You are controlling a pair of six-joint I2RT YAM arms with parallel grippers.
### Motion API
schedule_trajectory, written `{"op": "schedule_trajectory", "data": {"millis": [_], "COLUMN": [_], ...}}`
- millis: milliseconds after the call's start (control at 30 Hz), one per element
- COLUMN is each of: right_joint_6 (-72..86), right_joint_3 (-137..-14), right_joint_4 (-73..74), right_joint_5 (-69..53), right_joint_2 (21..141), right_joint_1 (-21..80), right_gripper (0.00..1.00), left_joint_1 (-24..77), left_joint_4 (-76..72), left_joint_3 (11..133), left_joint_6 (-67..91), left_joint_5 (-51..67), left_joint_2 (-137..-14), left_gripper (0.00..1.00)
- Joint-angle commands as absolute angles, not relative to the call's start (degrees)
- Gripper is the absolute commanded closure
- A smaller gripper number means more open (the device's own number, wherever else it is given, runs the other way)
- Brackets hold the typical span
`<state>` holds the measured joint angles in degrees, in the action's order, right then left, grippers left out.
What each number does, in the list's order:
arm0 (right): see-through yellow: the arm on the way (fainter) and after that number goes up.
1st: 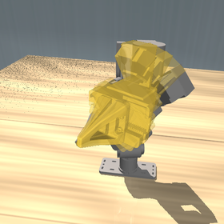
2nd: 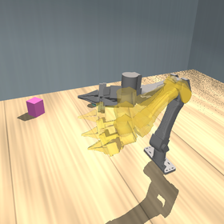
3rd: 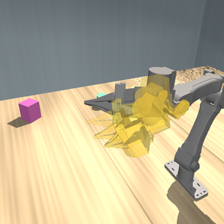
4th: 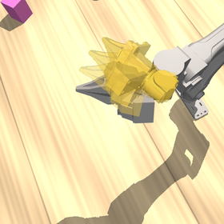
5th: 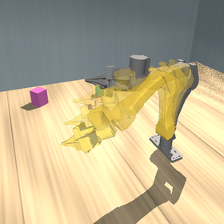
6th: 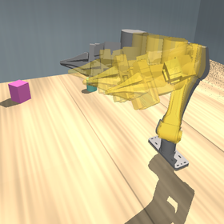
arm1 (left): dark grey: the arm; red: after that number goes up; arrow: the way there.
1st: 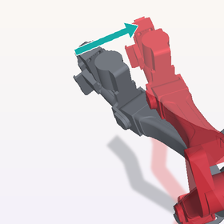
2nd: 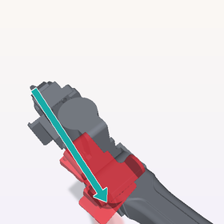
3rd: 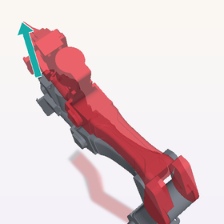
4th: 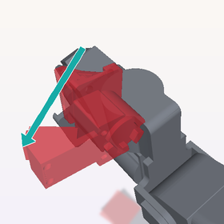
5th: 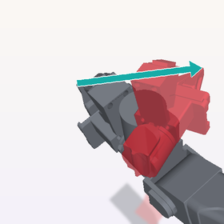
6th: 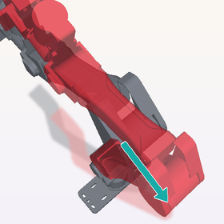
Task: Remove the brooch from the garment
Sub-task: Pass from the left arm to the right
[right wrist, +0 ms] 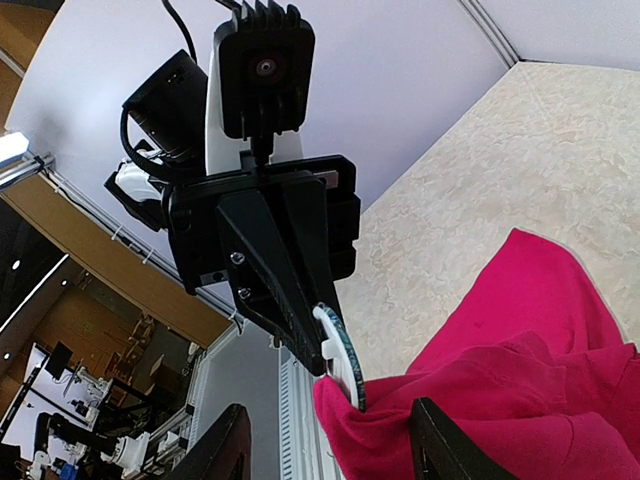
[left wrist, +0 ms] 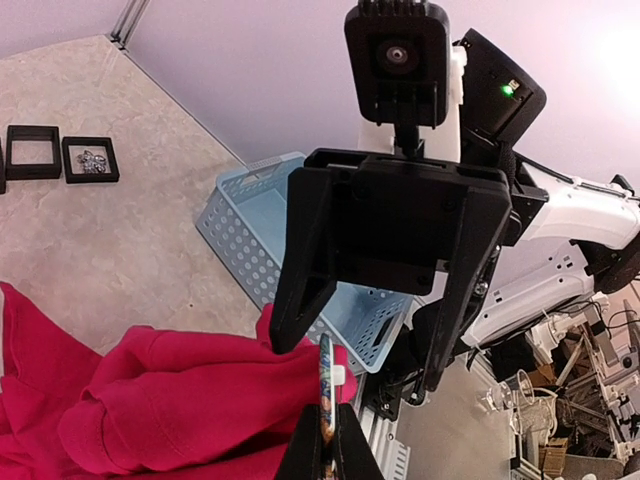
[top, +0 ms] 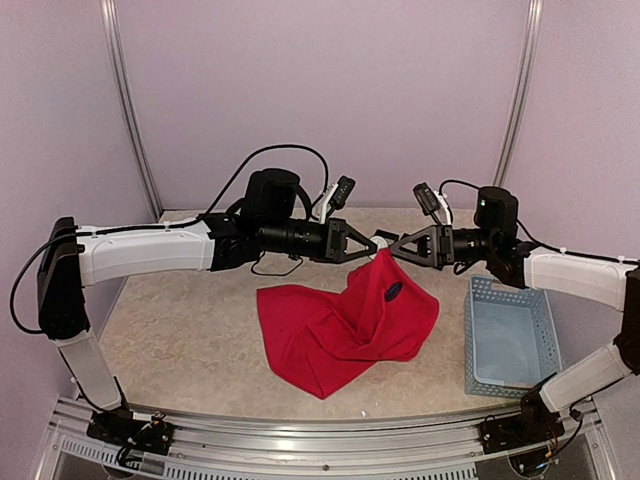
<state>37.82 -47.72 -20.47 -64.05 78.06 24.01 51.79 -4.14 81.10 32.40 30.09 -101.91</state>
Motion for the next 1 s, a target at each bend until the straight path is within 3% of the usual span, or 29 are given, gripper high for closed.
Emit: {"op": "schedule_trajectory", "data": {"millis": [0,433,867,967], "right_joint_6": [37.8,35.0,37.8,41.6], "right_joint_3": [-46.7,-50.4,-49.7,-49.3], "right_joint_4": [-21.6,-18.3,-20.5,-24.5], "right_joint_5": [-61.8,-66.3,-68.5,-69.5], "right_joint_2": [78.5,81.5,81.2,81.7], "right_joint_1": [22.8,22.0,22.9,23.1], "right_gripper": [0.44,0.45,0.78,0.78], "left_joint_1": [51.2,51.0,50.8,50.7], "left_joint_4": [-7.3,-8.4,-9.5,-9.5], "left_joint_3": [81.3,81.5,82.9,82.9], "left_joint_6": [33.7,35.5,35.9,36.2], "left_joint_5": [32.2,32.5,35.4,35.6], "left_joint_2": [-100.3,-99.5,-101.2,-101.4], "left_gripper": [1.0,1.0,1.0,1.0]}}
